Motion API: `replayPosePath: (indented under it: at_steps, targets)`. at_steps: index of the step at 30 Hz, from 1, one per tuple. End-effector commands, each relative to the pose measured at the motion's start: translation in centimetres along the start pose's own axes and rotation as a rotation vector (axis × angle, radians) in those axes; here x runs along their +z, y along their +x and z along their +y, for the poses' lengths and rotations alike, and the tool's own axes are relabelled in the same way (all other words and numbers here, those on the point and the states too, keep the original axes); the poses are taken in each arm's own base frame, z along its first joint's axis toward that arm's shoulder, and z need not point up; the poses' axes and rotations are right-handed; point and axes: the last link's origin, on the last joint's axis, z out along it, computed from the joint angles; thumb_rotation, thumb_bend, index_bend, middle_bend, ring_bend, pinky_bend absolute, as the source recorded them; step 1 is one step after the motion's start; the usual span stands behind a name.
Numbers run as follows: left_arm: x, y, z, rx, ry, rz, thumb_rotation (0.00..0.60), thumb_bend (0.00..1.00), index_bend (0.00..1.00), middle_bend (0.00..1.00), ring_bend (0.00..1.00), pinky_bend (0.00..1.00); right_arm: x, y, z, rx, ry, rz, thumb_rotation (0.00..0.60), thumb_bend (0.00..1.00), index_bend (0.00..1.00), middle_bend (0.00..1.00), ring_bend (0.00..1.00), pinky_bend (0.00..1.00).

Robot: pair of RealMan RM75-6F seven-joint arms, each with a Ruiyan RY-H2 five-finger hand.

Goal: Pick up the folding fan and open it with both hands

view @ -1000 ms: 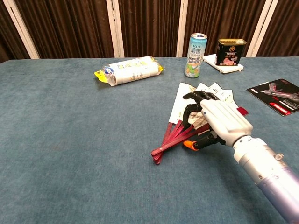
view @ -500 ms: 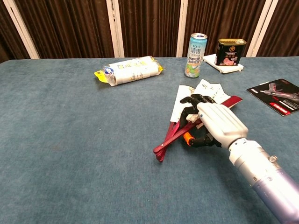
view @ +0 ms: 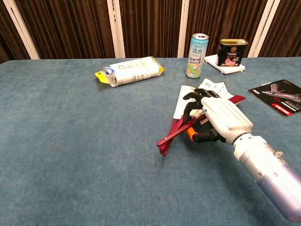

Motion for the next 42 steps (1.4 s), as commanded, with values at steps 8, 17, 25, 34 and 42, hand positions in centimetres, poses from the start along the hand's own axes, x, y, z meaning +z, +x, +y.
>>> replayPosePath:
  at_steps: [8, 17, 25, 34, 42]
  targets:
    - [0.0, 0.0, 0.1, -0.002, -0.005, 0.002, 0.6, 0.0, 0.0, 0.0, 0.0, 0.0, 0.9, 1.7, -0.4, 0.004, 0.023, 0.036, 0.6, 0.7, 0.64, 0.21, 0.02, 0.0]
    - [-0.1, 0.0, 0.2, -0.006, -0.01, 0.0, 0.6, 0.0, 0.0, 0.0, 0.0, 0.0, 2.7, 4.2, -1.2, 0.021, 0.021, 0.106, 0.6, 0.71, 0.68, 0.22, 0.03, 0.0]
    - [-0.1, 0.0, 0.5, -0.009, -0.019, 0.006, 0.6, 0.0, 0.0, 0.0, 0.0, 0.0, 5.0, 6.9, -2.9, 0.029, 0.045, 0.165, 0.6, 0.72, 0.7, 0.23, 0.03, 0.0]
    - [0.2, 0.3, 0.8, -0.013, -0.026, 0.017, 0.6, 0.0, 0.0, 0.0, 0.0, 0.0, 6.4, 9.4, -4.0, 0.03, 0.061, 0.21, 0.6, 0.72, 0.71, 0.23, 0.03, 0.0]
    - [0.9, 1.2, 1.7, -0.01, -0.046, 0.057, 0.6, 0.01, 0.0, 0.0, 0.0, 0.0, 6.7, 10.8, -4.4, 0.026, 0.073, 0.241, 0.6, 0.72, 0.72, 0.23, 0.03, 0.0]
